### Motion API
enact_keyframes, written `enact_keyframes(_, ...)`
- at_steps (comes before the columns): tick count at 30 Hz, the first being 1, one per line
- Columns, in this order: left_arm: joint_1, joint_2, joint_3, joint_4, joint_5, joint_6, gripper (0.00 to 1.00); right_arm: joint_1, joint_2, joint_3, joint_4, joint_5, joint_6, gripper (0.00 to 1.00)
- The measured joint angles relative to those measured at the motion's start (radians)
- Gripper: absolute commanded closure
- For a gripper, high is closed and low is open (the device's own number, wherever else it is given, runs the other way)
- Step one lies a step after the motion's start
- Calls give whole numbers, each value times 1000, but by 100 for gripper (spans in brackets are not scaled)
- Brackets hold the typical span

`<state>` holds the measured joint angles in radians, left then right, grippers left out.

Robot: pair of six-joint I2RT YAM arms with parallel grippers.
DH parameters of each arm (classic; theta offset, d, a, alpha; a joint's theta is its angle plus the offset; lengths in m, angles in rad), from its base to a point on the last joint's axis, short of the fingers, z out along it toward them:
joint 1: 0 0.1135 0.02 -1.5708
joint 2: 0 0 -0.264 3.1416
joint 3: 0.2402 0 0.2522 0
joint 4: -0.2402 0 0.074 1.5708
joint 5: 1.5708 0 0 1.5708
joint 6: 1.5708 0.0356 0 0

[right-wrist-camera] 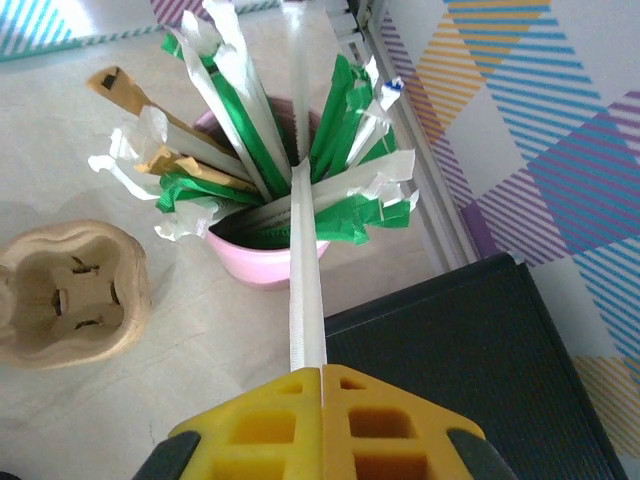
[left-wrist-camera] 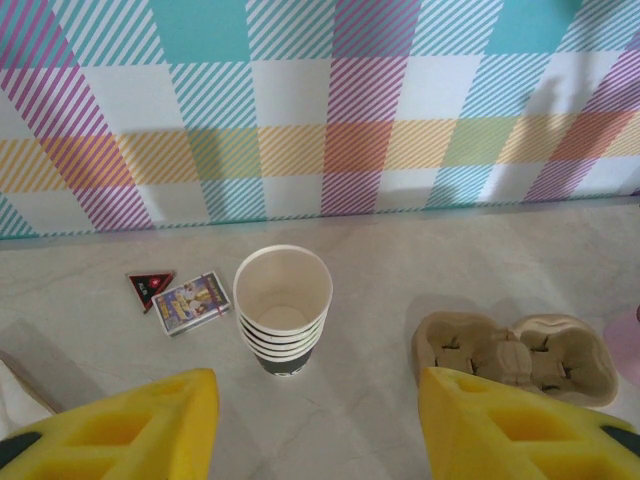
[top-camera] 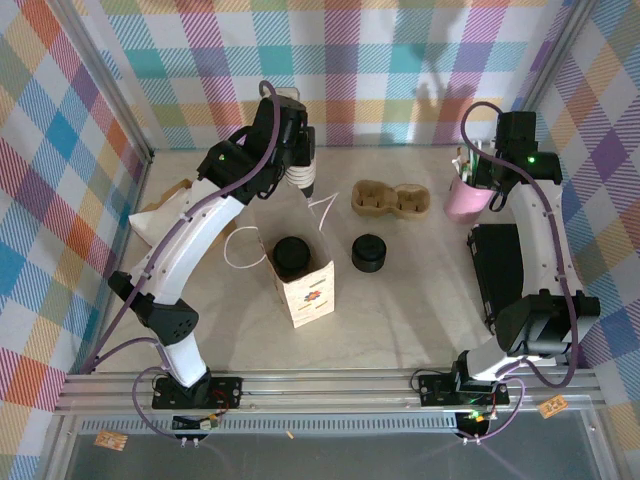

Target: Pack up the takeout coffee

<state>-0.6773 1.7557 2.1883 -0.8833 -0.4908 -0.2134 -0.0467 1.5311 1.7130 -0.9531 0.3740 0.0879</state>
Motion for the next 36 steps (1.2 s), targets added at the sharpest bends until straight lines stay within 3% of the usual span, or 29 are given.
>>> enact_keyframes(16,0,-18,-53,53,2,28,45,0,-27,243,-161,-69,1,100)
enact_keyframes(27,0,-109,-174,120,-51,61,45,0,-94,370,-294,-153,40,100)
enact_keyframes(36,0,-133,-176,119,-60,59,46,0,-97,449,-370,-264,57,100)
